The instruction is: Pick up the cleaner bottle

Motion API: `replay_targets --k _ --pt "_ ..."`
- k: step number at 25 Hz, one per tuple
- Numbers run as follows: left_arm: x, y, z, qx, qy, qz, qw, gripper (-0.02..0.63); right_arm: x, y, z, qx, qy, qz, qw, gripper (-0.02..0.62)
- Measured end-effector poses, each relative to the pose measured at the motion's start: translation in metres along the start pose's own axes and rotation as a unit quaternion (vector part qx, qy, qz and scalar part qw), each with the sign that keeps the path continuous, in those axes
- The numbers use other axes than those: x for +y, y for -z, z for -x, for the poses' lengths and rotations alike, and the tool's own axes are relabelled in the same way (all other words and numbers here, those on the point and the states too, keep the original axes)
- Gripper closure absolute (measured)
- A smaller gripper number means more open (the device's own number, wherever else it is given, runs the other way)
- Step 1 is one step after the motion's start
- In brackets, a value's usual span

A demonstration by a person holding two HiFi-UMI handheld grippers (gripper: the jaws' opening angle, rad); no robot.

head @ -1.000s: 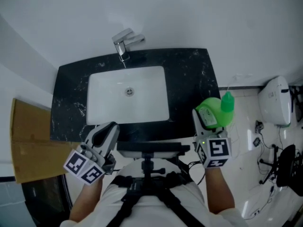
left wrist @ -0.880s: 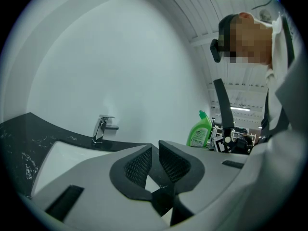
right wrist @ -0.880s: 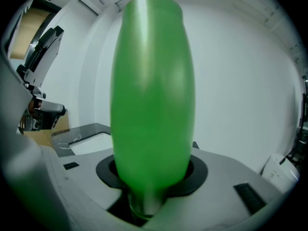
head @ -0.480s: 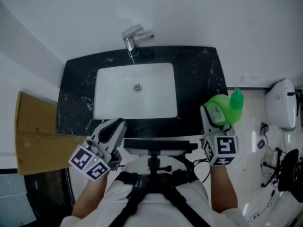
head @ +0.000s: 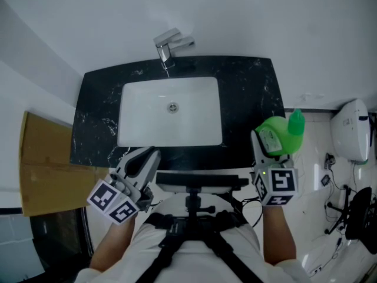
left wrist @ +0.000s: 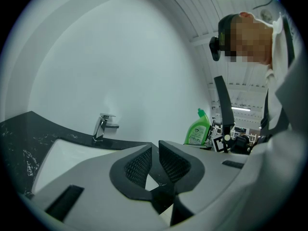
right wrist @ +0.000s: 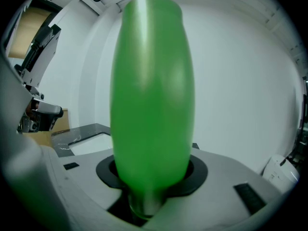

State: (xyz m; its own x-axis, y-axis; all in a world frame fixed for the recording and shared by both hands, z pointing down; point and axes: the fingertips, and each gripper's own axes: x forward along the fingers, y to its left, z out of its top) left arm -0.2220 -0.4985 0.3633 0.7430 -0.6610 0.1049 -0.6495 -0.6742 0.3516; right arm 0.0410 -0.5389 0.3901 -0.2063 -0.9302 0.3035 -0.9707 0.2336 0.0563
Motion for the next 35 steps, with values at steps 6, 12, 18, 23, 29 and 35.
replay_targets --k 6,12,18,23,29,35 --pt "-0.0018 -0.0006 -0.0011 0.002 0.002 -0.001 1.0 0.561 -0.0013 -0.0005 0.0011 0.001 0.004 -0.001 1.0 0.421" --pt "-0.0021 0.0001 -0.0017 0.003 0.003 -0.002 1.0 0.561 -0.0007 0.0007 0.0001 0.003 0.004 -0.001 1.0 0.422" --pt "-0.003 -0.0008 -0.0013 0.003 0.003 -0.003 1.0 0.561 0.0001 -0.0005 0.0003 0.003 0.002 0.001 1.0 0.422" --pt "-0.0041 -0.0011 -0.0016 0.003 0.005 -0.003 1.0 0.561 0.0003 -0.001 0.0011 0.004 0.004 0.006 1.0 0.422" --pt "-0.0058 -0.0015 -0.0031 0.004 0.007 -0.006 0.9999 0.561 -0.0014 -0.001 0.0021 0.004 0.008 0.005 1.0 0.422" --pt "-0.004 -0.0018 -0.003 0.005 0.006 -0.006 1.0 0.561 0.0012 -0.0003 -0.0004 0.005 0.002 0.007 1.0 0.422"
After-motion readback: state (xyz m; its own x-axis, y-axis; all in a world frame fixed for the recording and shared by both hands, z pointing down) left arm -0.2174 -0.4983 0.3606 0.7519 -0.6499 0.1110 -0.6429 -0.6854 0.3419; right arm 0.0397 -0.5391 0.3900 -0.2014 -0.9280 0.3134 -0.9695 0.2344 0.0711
